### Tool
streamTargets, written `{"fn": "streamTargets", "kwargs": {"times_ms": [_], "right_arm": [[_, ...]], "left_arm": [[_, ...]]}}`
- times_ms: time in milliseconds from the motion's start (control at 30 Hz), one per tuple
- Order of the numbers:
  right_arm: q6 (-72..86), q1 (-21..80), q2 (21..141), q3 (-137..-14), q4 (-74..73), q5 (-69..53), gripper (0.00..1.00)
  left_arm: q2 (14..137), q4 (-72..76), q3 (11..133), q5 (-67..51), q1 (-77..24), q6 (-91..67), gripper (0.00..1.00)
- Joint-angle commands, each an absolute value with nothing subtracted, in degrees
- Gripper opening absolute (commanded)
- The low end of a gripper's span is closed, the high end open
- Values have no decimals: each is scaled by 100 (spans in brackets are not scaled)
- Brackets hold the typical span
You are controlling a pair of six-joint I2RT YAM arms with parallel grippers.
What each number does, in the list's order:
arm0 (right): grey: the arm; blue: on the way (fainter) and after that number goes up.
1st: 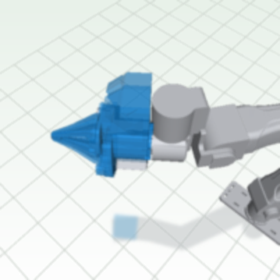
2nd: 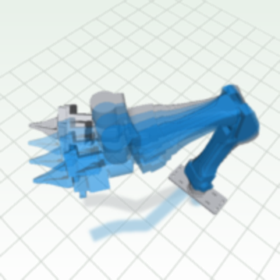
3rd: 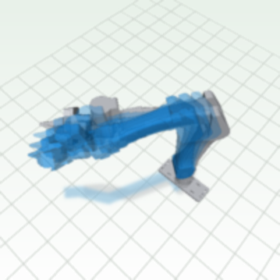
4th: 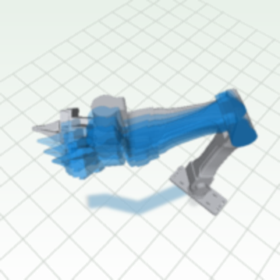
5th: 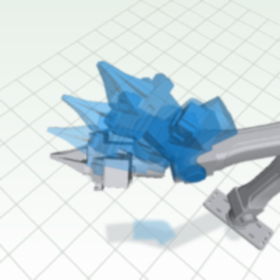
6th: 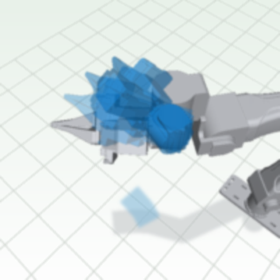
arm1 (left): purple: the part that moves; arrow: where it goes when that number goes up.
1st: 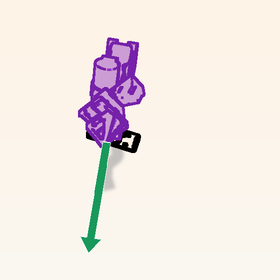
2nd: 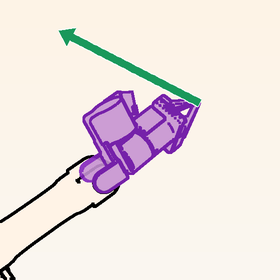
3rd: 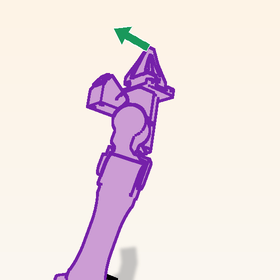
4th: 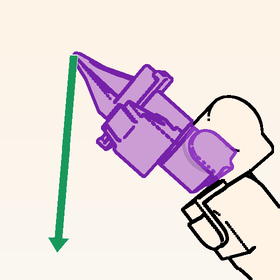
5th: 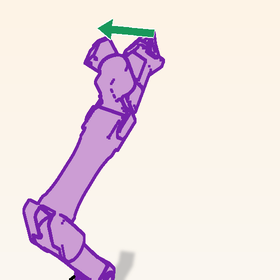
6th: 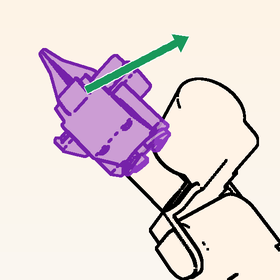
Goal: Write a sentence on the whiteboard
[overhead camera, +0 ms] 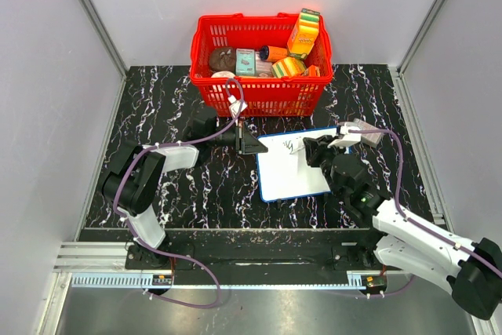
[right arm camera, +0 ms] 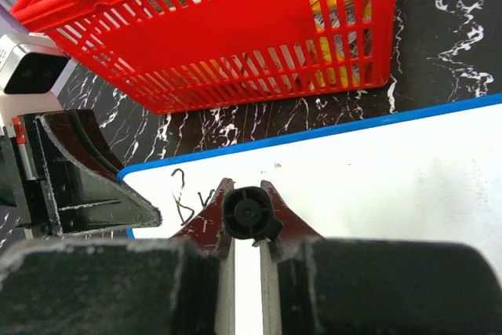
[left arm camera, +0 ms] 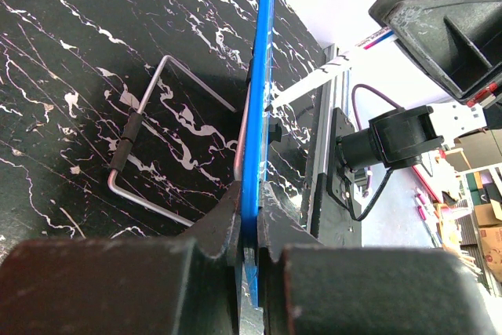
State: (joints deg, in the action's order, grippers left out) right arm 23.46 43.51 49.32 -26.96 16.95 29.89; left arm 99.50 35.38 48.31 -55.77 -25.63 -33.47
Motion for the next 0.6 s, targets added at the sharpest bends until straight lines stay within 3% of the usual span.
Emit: {"fn": "streamTargets", "kwargs": {"times_ms": [0,267,567], "right_arm": [[2417,4368,5018,-2628,1626,2813,0],[2513,4368,5115,-2742,1898,2733,0],[2514,4368,4272,-2760,2030,2610,0]], "left_arm": [[9993,3656,5010,-5493,-2593,-2751,0],[9984,3647,5019,-5502,-2593,-2751,0],[9984,3595,5019,-5476,-2602,-2716,0]]}}
